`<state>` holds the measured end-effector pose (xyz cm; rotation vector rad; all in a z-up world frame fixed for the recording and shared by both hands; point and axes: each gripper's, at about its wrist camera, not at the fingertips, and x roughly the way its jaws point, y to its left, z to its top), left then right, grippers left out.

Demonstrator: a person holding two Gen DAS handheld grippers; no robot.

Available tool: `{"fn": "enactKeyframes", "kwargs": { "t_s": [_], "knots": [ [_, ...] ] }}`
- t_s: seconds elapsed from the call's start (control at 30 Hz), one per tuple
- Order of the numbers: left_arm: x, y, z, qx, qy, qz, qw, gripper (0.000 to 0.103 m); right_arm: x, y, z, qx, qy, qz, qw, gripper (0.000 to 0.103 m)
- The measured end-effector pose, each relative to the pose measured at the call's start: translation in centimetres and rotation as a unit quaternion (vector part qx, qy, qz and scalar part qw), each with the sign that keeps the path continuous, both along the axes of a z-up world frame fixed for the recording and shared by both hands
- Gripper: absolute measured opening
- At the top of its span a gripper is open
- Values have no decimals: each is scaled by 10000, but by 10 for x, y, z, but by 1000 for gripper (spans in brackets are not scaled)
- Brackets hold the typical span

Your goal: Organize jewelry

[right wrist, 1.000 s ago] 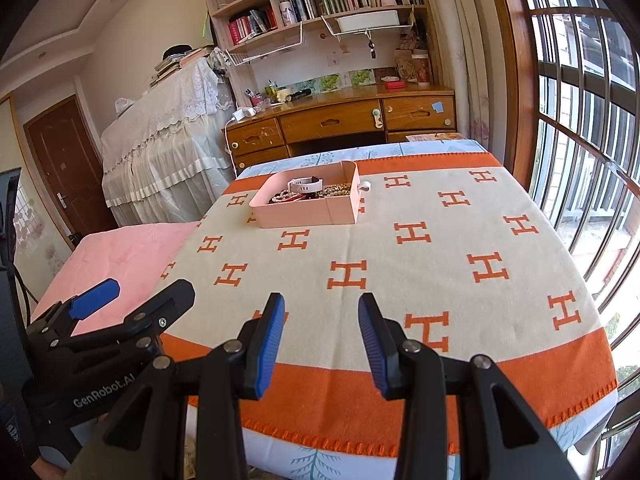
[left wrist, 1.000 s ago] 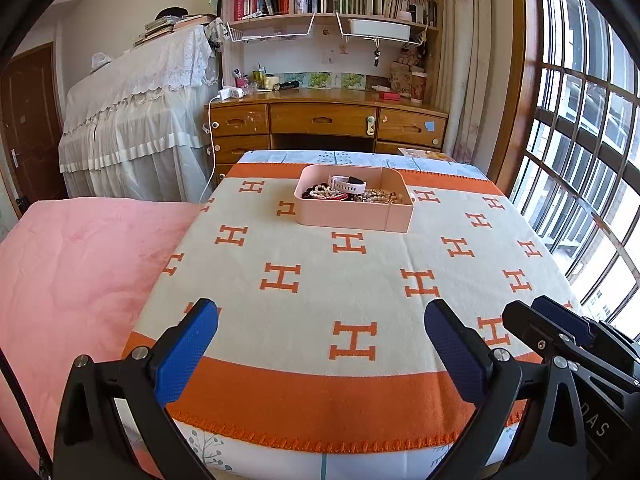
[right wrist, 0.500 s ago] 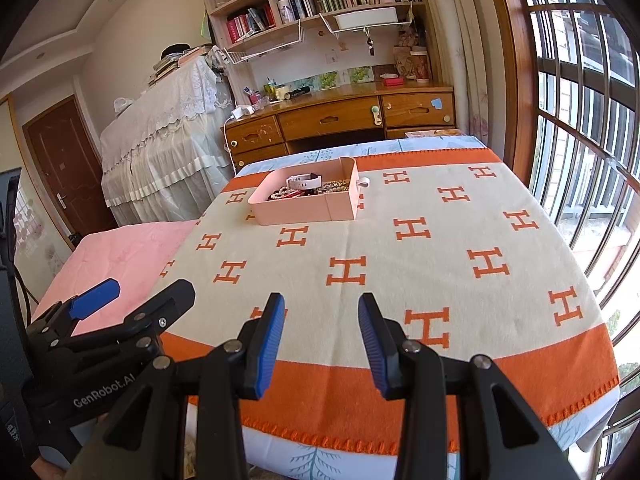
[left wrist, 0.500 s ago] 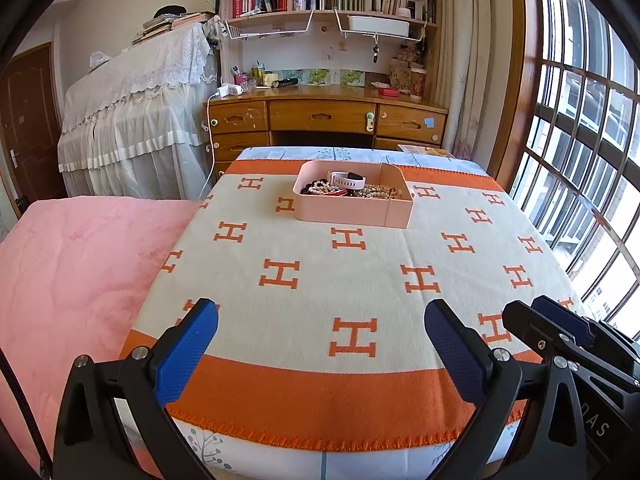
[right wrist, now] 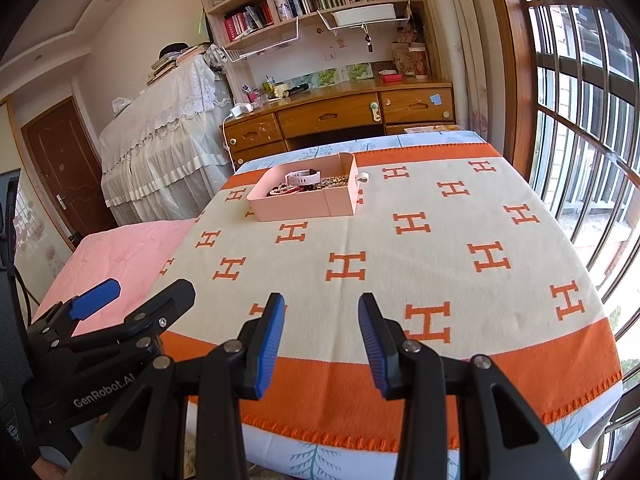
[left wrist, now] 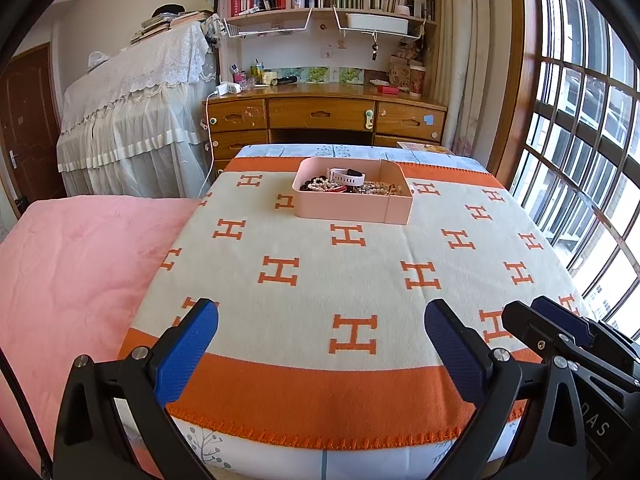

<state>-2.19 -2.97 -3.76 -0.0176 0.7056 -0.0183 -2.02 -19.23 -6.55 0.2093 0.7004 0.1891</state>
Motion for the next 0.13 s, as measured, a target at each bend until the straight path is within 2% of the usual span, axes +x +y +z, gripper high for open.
{"fn": "enactKeyframes", "kwargs": {
  "t_s": [0.13],
  "knots": [
    [-3,1,-5,9,44,-11,10000,102,-2,0,-3,6,45,-6,10000,39]
  ]
}}
